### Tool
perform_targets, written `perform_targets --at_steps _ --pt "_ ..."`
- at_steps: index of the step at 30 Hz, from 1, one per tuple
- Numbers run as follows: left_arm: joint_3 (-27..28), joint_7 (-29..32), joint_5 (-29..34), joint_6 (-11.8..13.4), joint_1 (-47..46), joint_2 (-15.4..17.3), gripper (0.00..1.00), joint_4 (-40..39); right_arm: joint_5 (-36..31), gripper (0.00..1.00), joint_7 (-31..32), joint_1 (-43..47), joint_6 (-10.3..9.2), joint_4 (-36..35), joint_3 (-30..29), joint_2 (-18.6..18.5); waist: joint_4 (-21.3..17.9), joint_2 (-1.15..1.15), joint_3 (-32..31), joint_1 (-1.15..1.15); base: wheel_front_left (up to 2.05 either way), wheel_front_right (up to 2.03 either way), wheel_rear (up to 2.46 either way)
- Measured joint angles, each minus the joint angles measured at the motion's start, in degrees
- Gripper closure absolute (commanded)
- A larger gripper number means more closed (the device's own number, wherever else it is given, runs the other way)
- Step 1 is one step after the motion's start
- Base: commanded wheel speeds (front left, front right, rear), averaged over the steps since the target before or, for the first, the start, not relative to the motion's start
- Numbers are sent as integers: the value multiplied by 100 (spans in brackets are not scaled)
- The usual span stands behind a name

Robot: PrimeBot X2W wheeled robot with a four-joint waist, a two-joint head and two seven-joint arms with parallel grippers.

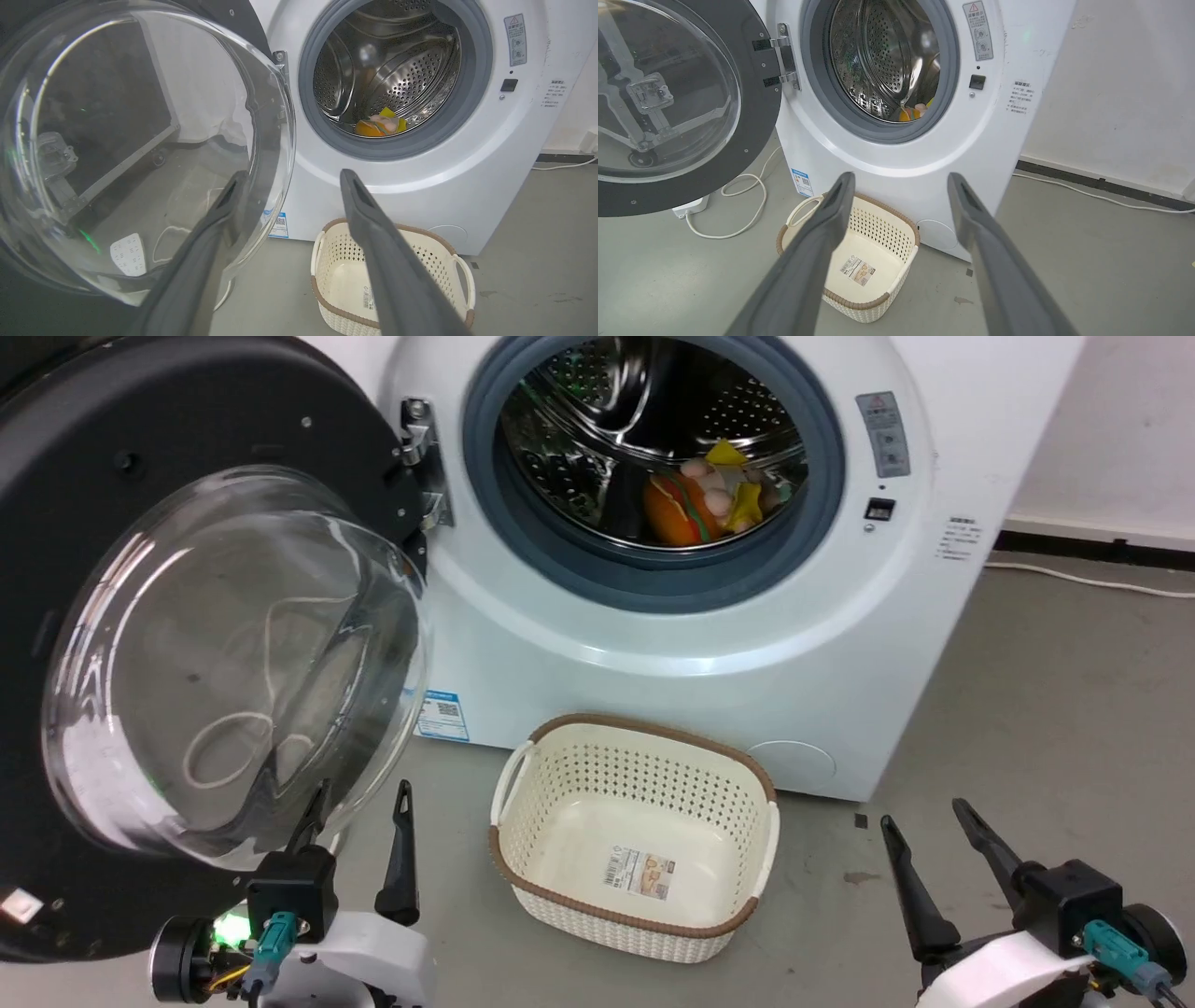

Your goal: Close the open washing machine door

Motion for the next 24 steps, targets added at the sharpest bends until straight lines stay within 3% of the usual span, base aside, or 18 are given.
perform_targets --at_steps 24 --pt "-96 -276 -2 218 110 80 0 -214 45 0 -272 49 0 46 526 -47 907 0 27 0 0 0 0"
